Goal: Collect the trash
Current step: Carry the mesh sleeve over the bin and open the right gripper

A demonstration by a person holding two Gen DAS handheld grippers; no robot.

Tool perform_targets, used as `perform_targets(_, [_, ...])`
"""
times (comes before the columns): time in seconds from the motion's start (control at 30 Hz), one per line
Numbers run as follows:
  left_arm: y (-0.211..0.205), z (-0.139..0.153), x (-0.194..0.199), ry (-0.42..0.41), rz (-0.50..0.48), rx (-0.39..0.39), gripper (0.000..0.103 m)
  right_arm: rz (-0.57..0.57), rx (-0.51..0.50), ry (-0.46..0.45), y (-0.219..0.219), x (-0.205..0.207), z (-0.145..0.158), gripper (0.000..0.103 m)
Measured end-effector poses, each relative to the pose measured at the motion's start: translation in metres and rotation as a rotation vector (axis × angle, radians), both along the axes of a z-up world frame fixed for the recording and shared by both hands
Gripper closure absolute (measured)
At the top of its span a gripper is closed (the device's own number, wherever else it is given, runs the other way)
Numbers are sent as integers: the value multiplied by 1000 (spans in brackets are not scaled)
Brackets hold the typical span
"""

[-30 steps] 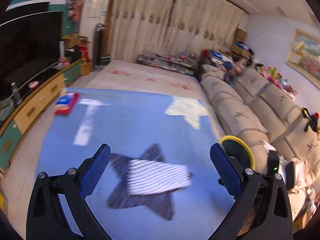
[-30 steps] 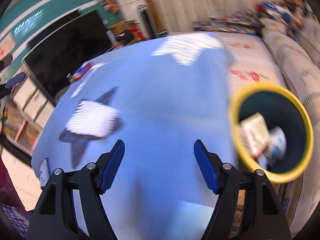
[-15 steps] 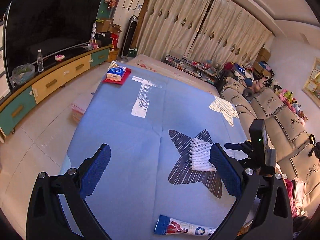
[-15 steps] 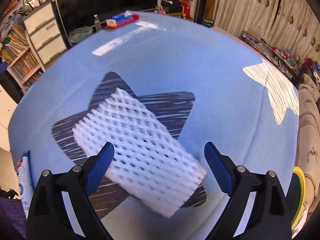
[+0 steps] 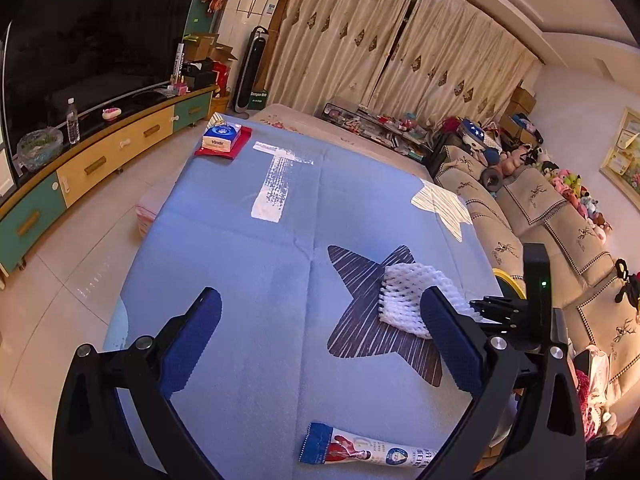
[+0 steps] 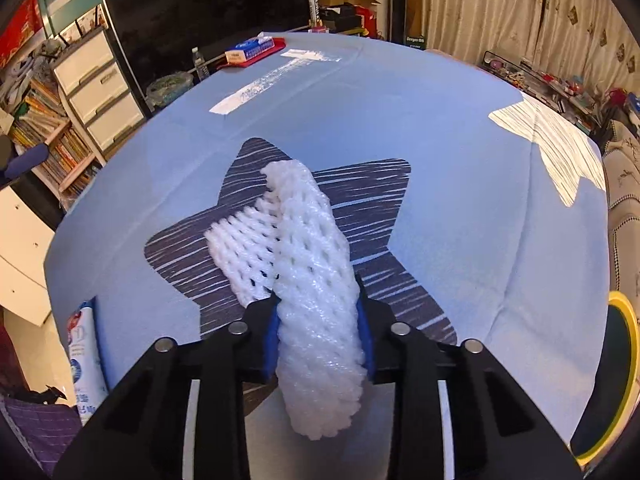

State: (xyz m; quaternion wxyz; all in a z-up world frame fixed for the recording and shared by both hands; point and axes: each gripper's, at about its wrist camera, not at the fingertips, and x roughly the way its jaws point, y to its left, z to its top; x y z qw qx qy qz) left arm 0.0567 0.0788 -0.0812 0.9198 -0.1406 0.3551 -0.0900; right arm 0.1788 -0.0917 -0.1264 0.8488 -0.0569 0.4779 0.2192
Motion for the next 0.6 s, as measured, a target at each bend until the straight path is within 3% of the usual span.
perform_targets(0.23, [-14,4,-5,-8,-25,11,5,-171,93,-98,-65,-23,40,74])
perform_targets(0.43, [-30,-3,1,12,-65,5,5,-509,60,-190,-178,-36,61,72])
perform_targets(0.6, [-43,-7,9,33,-87,-1,5,-749,-8,-179,-266,-41,48,72])
